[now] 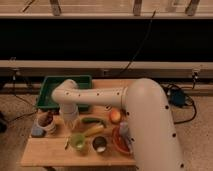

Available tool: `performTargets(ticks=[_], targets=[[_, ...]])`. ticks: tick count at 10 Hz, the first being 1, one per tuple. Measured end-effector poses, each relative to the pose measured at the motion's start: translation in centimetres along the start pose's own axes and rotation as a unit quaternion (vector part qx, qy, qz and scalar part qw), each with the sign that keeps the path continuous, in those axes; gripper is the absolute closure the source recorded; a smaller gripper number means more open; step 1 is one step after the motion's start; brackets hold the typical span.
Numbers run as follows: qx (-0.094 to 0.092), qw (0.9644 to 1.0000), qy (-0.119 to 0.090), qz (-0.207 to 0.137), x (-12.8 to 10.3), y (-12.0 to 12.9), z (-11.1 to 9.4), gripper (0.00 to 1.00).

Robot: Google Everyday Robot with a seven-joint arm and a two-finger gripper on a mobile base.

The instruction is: Place fork in plastic cup

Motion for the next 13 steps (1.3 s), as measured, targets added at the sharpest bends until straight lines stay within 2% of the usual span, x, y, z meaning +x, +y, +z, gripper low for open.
performTargets(ticks=[3, 11, 13], targets=[[0.015, 0.9999, 0.006, -0.004, -0.4, -0.1, -1.7, 1.00], [0.043, 0.9988, 0.019, -0.016, -1.3, -0.2, -4.4, 1.00], [0.052, 0.9980, 0.027, -0.022, -1.7, -0.1, -5.9, 1.00]])
